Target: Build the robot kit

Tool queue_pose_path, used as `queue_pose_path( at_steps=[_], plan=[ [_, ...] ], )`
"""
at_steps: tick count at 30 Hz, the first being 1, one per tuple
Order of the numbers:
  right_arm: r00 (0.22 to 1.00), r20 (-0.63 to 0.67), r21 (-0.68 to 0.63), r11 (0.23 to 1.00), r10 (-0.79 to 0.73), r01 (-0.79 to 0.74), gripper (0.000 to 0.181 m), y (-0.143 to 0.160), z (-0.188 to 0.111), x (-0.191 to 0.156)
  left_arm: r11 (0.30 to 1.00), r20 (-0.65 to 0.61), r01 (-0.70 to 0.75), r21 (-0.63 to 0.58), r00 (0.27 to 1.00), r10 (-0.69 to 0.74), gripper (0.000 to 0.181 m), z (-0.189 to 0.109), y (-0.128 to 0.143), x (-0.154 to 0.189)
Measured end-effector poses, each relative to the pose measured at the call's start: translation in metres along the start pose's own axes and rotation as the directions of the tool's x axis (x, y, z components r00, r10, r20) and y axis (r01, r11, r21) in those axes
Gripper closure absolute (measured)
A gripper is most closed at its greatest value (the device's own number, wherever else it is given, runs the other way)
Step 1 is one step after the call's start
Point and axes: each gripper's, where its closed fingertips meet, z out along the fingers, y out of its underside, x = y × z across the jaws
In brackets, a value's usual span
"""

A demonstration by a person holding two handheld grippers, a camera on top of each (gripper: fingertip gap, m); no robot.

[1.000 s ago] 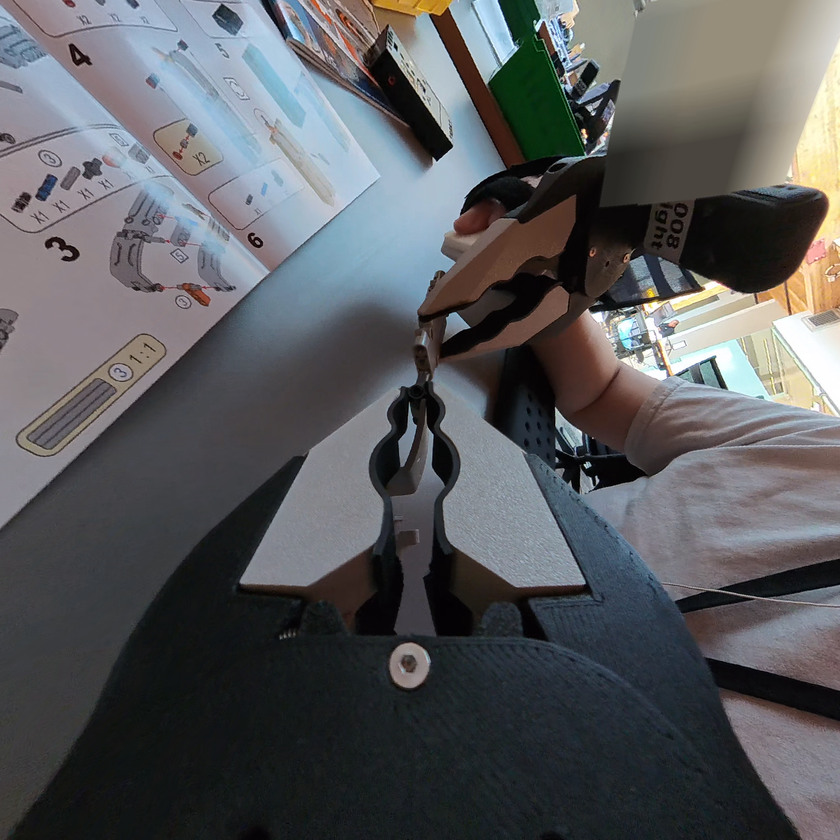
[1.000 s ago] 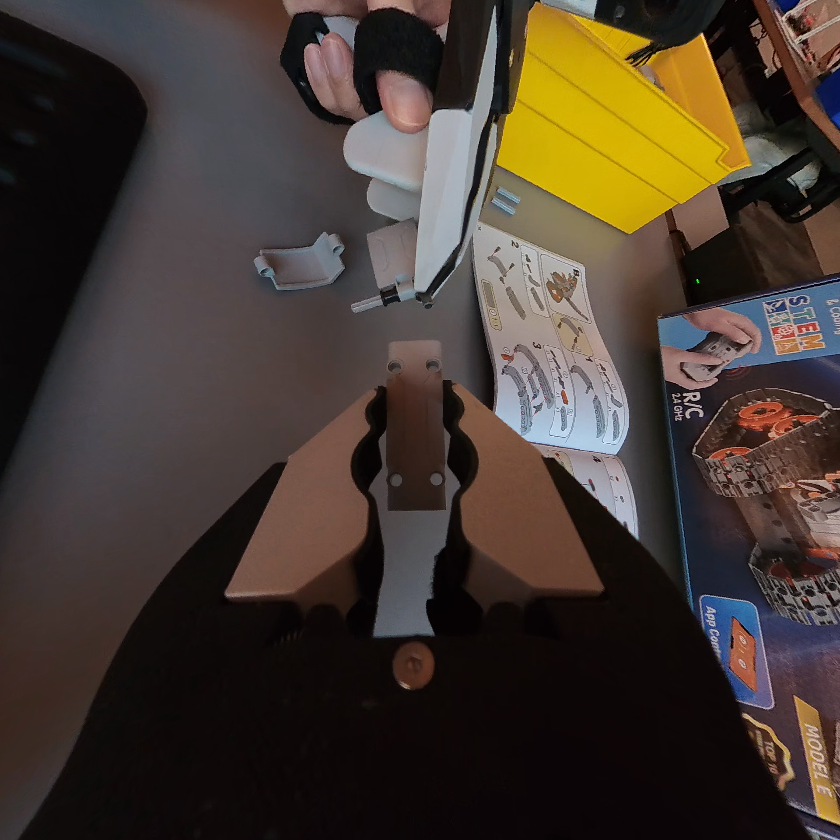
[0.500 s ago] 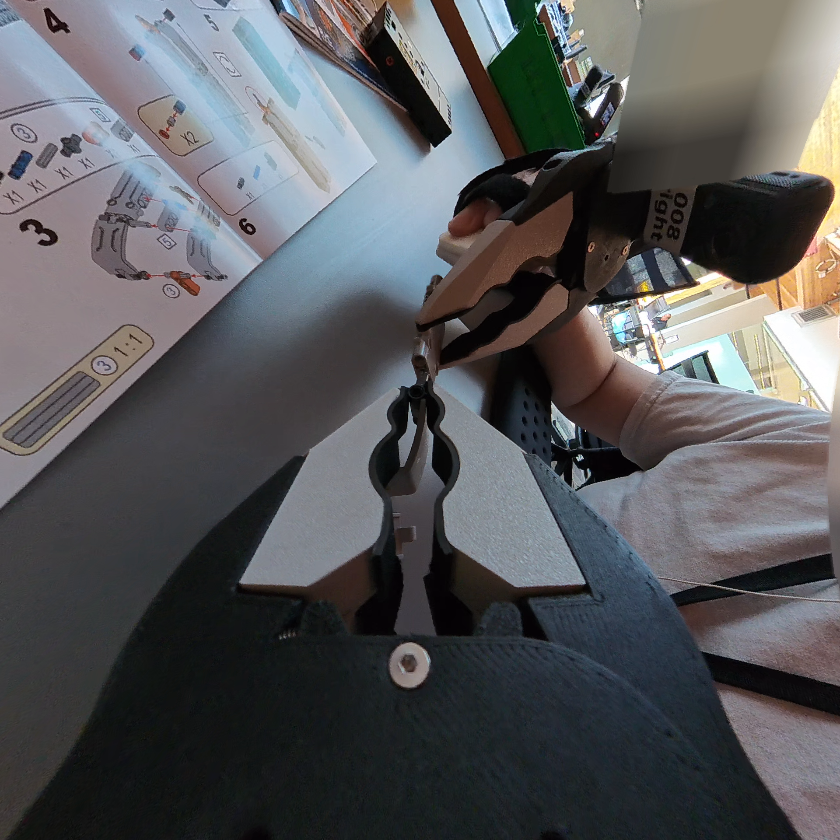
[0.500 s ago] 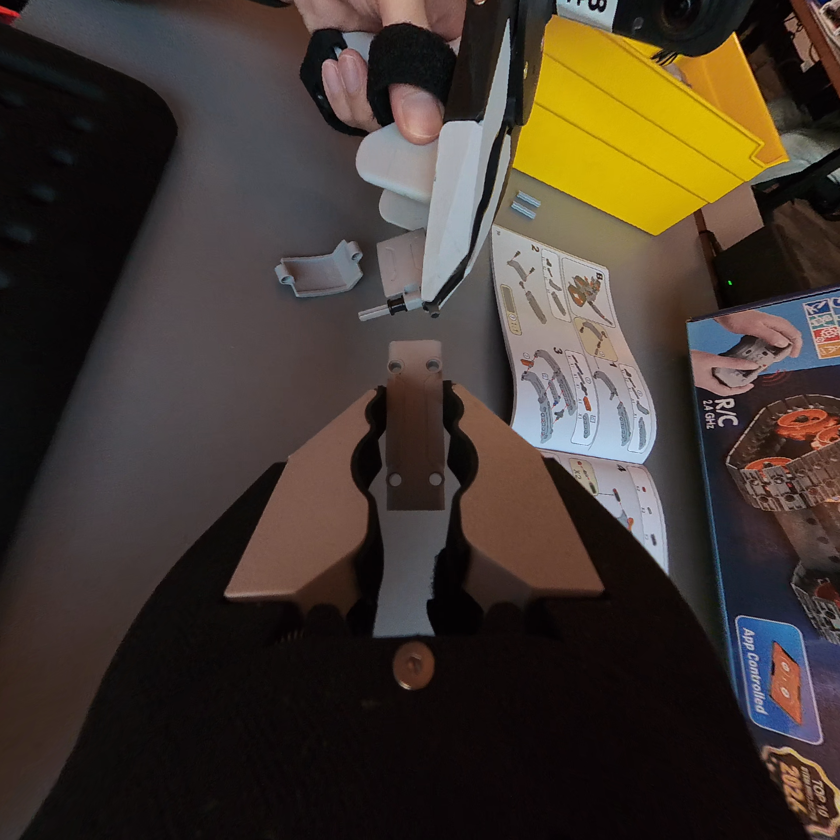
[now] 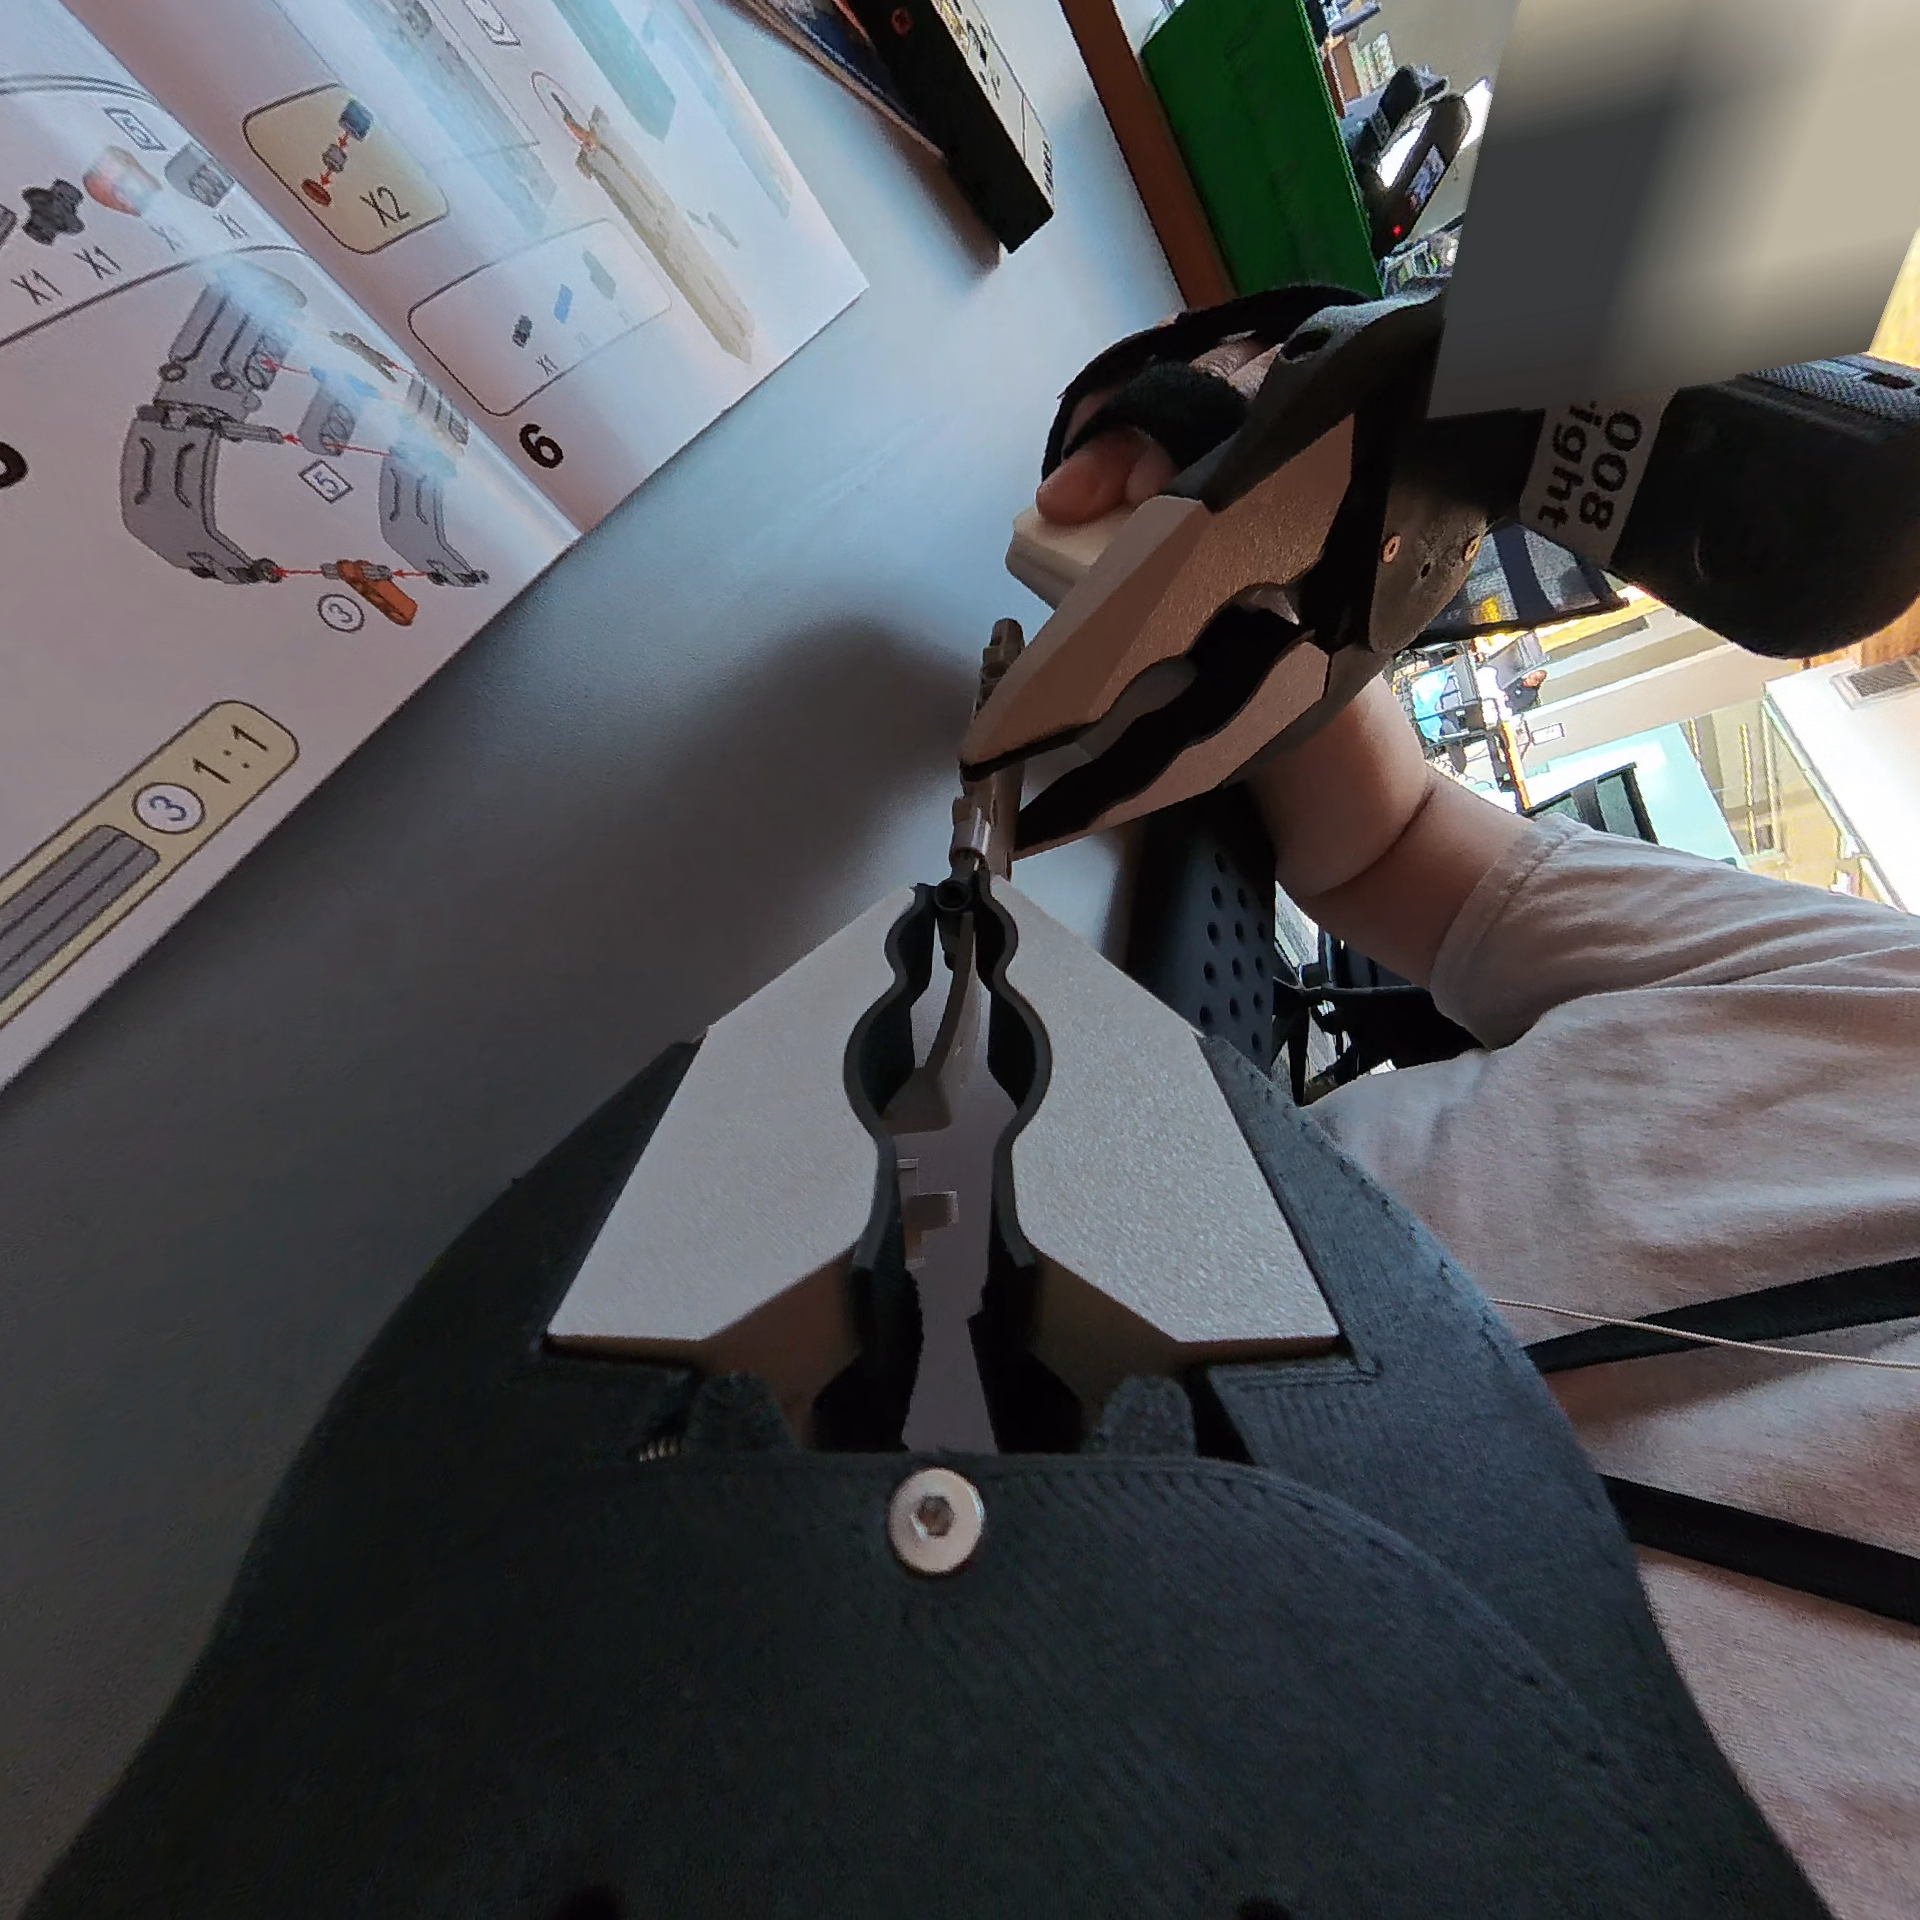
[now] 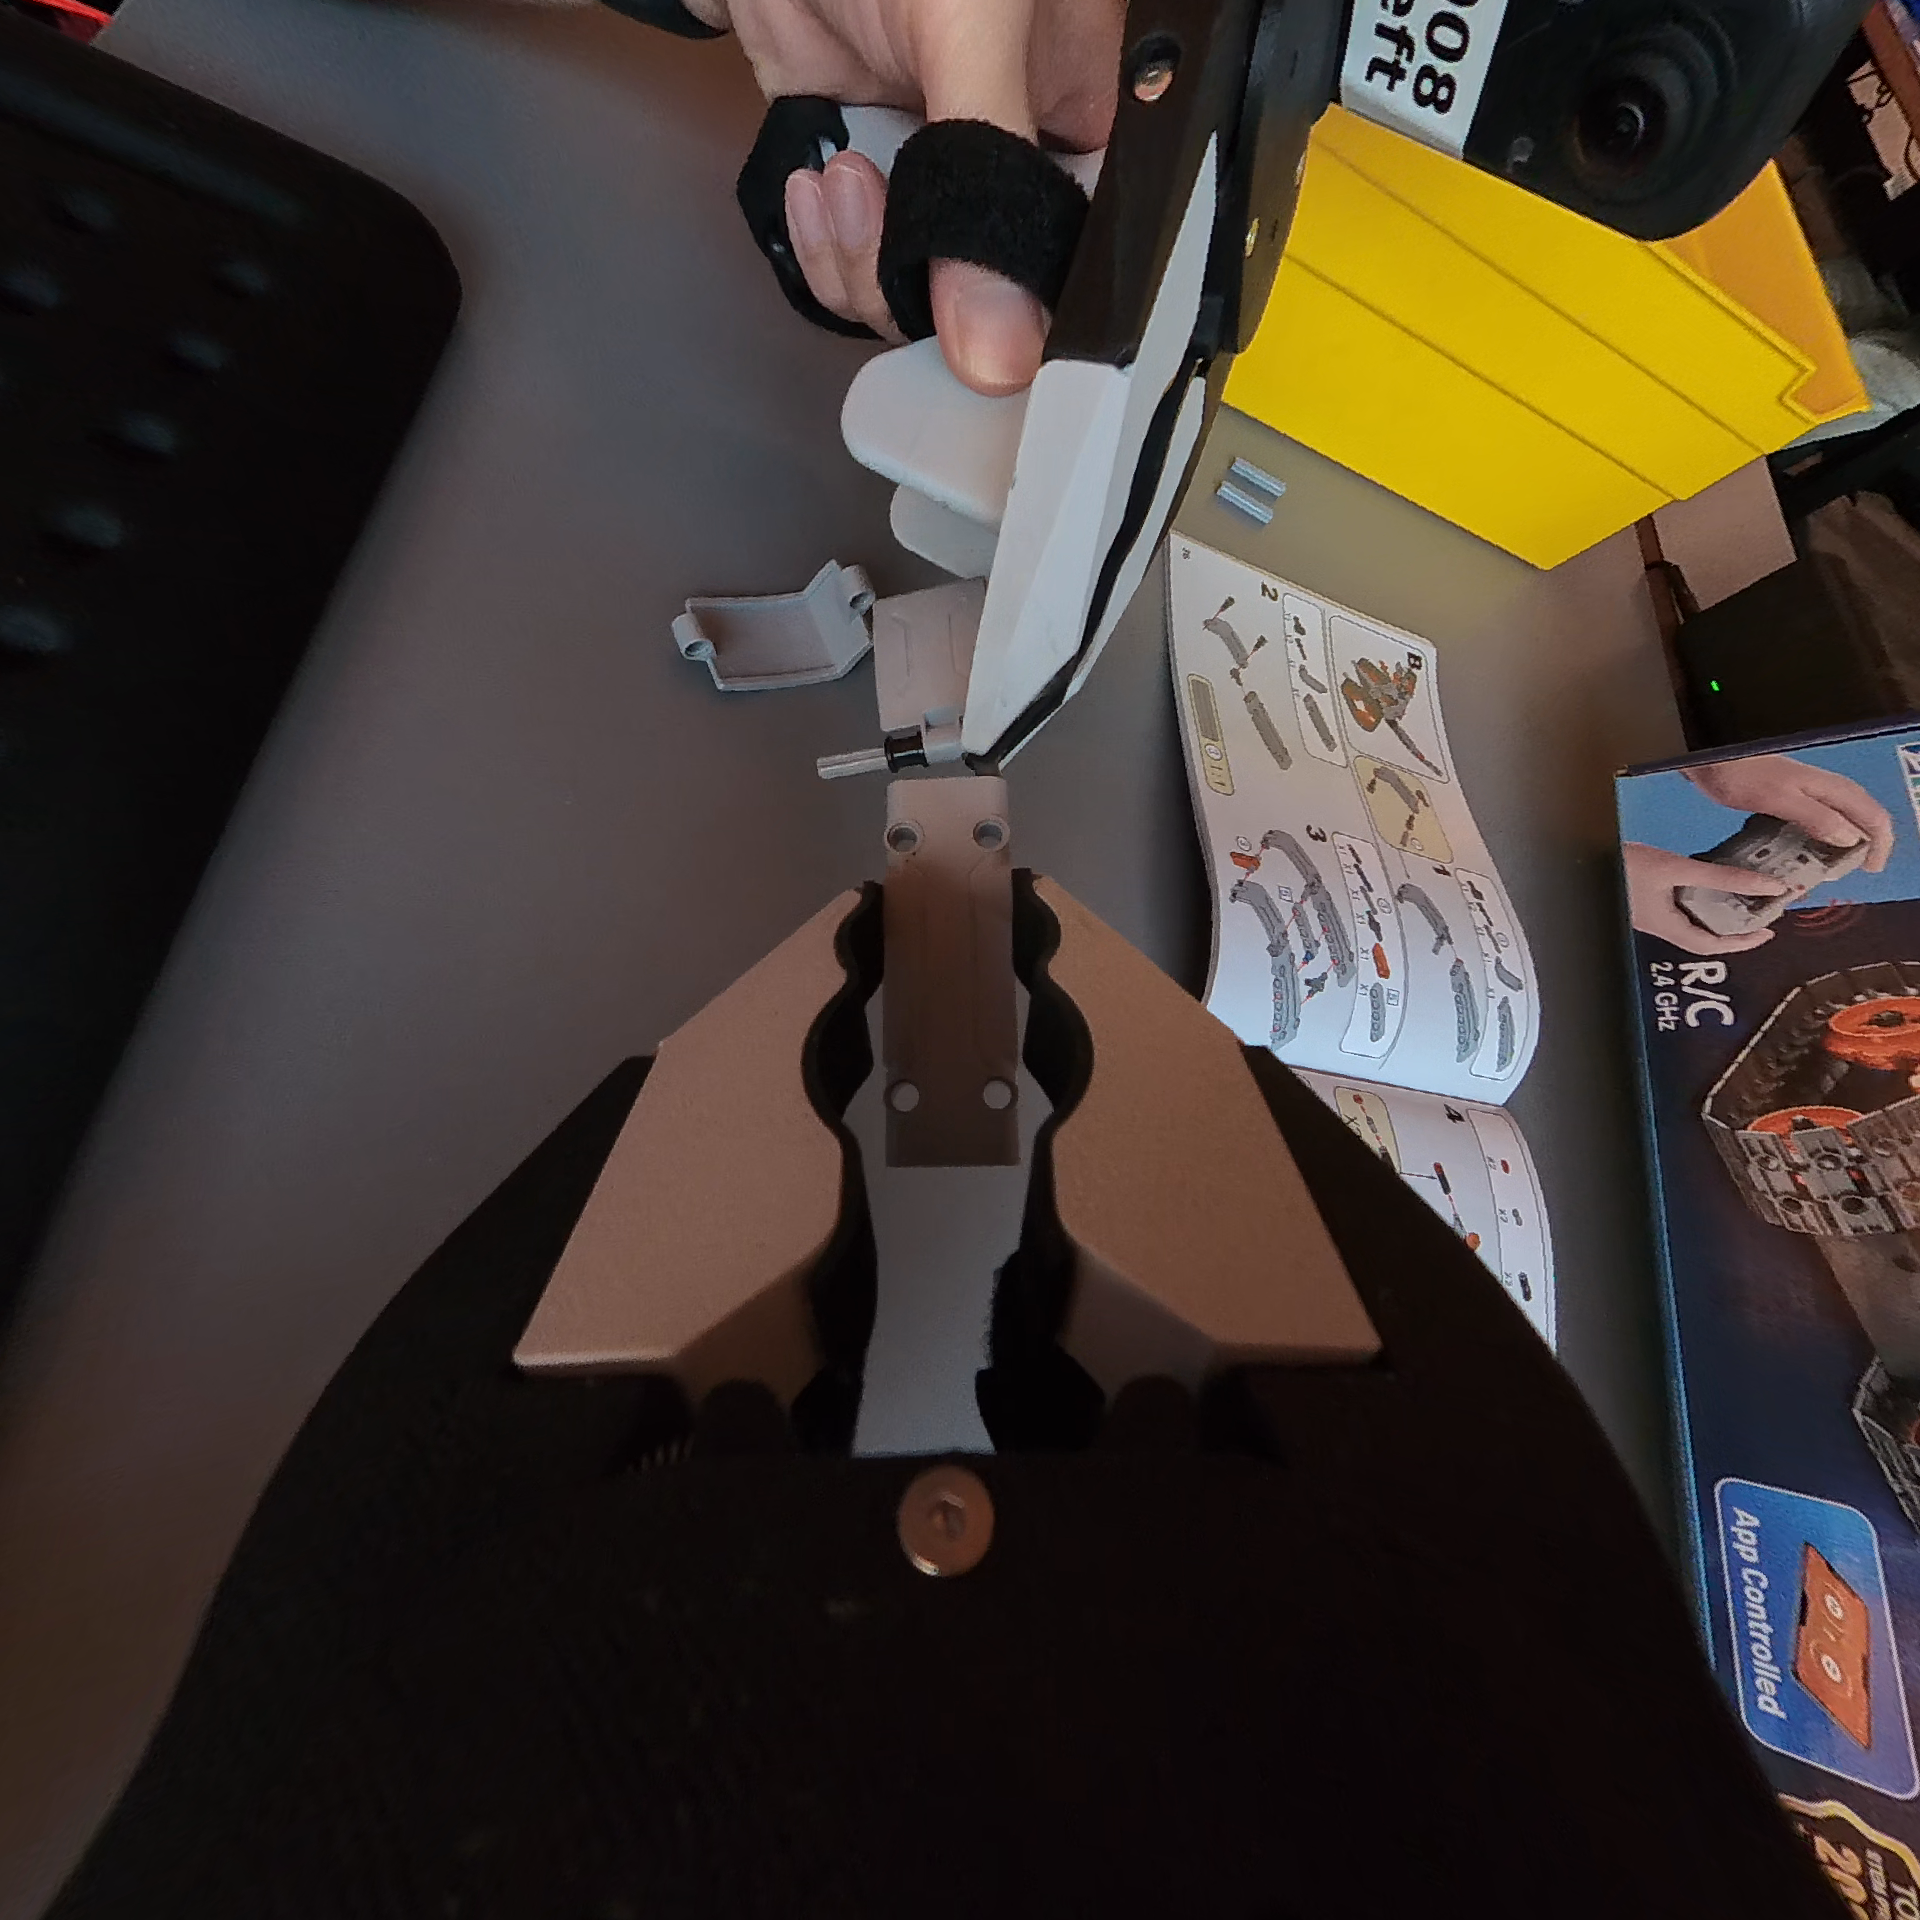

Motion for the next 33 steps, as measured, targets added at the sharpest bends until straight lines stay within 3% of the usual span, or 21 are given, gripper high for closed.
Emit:
queue_pose_path(
  at_steps=[12,21,33],
  plan=[
    [0.998,-0.007,-0.032,0.998,-0.056,0.056,0.158,0.008,0.016,-0.013,0.994,0.138,-0.018,-0.108,0.99,0.033,0.175,0.008,0.017,-0.023],
    [0.999,-0.03,0.113,0.993,0.015,-0.012,0.158,0.009,0.016,-0.009,0.996,-0.009,0.069,-0.064,0.998,-0.07,0.176,0.007,0.013,-0.022],
    [0.999,-0.019,0.241,0.97,0.047,-0.041,0.158,-0.002,0.0,-0.004,0.996,-0.193,-0.084,-0.006,0.978,0.082,0.176,0.004,0.004,0.0]
  ],
)
